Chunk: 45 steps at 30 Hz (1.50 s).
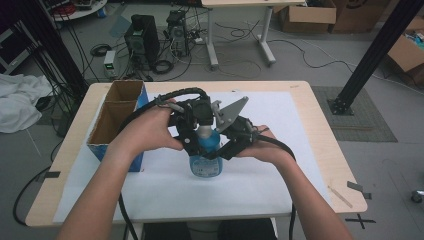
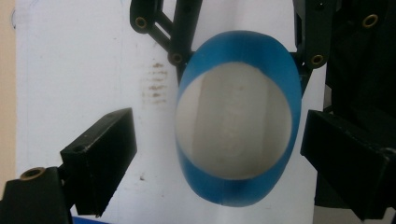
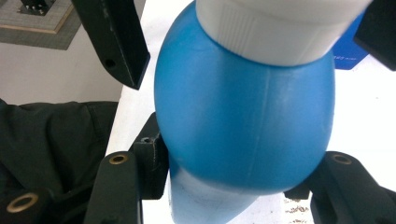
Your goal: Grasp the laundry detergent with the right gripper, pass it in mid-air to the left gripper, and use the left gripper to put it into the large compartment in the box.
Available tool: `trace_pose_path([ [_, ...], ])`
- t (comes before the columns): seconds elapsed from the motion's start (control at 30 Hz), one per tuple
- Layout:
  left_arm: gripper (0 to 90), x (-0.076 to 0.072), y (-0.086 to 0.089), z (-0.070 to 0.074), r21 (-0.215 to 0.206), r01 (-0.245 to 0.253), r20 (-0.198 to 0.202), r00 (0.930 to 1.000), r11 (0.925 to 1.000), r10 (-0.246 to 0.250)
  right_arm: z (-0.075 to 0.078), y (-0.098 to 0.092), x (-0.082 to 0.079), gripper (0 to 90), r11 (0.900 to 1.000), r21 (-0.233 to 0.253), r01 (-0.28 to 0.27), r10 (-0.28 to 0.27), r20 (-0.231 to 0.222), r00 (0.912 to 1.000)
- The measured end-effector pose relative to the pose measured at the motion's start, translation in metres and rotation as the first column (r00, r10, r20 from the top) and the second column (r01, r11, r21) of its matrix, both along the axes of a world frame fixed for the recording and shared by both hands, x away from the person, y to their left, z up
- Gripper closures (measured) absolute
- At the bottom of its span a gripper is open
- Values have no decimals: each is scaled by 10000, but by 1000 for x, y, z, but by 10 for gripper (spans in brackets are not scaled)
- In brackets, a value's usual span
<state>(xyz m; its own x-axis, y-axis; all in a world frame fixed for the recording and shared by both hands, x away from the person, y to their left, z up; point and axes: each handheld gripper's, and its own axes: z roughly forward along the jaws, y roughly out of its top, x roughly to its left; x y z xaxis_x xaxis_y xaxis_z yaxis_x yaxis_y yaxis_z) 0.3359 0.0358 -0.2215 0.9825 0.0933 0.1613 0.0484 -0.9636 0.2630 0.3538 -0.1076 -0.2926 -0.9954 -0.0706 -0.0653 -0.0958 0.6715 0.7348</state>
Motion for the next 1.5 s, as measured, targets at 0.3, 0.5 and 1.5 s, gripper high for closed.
trace_pose_path([
  [0.3,155,1,-2,-2,-134,18,-123,9999,9999,-19,2,-2,-1,461,9999,10,121,-120,-141,9998],
  [0.5,160,2,-3,-4,-93,48,-200,9998,9999,-50,2,-3,-1,461,9998,-30,218,-219,-196,9996],
  [1.5,294,2,-1,-6,-125,209,-272,9994,9997,-213,2,-1,-1,460,9999,25,163,-162,-80,9998],
])
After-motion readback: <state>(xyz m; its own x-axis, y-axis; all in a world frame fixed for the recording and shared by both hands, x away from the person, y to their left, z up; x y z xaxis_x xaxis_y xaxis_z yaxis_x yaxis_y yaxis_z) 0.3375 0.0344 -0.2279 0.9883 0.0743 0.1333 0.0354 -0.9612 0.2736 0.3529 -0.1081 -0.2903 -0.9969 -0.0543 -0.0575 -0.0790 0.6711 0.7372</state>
